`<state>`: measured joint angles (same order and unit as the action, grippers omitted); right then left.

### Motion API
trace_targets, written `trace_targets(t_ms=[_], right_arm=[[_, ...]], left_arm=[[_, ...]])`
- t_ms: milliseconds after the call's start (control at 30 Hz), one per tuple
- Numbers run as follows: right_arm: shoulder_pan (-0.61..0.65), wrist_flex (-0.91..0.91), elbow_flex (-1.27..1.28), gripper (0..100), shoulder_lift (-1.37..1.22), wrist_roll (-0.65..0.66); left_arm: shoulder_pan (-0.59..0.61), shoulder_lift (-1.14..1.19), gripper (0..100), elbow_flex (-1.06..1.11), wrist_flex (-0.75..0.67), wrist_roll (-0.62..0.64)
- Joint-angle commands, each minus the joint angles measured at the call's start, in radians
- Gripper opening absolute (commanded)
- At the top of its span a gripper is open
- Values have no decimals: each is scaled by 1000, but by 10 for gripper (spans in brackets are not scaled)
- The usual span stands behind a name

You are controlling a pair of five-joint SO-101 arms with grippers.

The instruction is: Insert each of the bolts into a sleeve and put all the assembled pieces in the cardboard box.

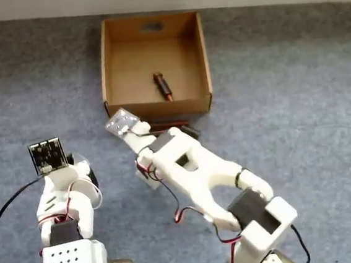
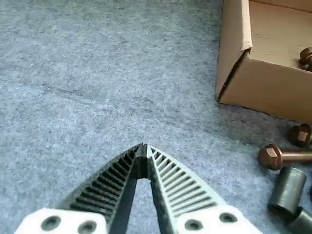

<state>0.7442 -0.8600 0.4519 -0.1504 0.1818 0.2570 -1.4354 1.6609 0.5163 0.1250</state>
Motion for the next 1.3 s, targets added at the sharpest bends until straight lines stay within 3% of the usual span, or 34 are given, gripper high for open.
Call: trace_targets(t_ms=[0, 167, 300, 467, 767, 867, 1033, 1267], right_arm=[[15, 13, -45, 170, -19, 57], [24, 13, -45, 159, -35, 100], [-13, 15, -45, 0, -28, 92], [-71, -5, -8, 6, 70, 6], [-125, -50, 420, 6, 466, 9], [-142, -51, 503, 33, 473, 9], [-111, -51, 509, 177, 407, 46], [-81, -51, 378, 170, 286, 92]], left_arm=[[8, -8, 13, -58, -21, 6], [8, -8, 13, -56, -21, 6], [8, -8, 13, -54, -21, 6], [-1, -10, 13, -51, -23, 5], [-13, -10, 13, -51, -23, 5], [-13, -10, 13, -51, -23, 5], [-13, -10, 13, -51, -23, 5], [-13, -10, 13, -51, -23, 5]])
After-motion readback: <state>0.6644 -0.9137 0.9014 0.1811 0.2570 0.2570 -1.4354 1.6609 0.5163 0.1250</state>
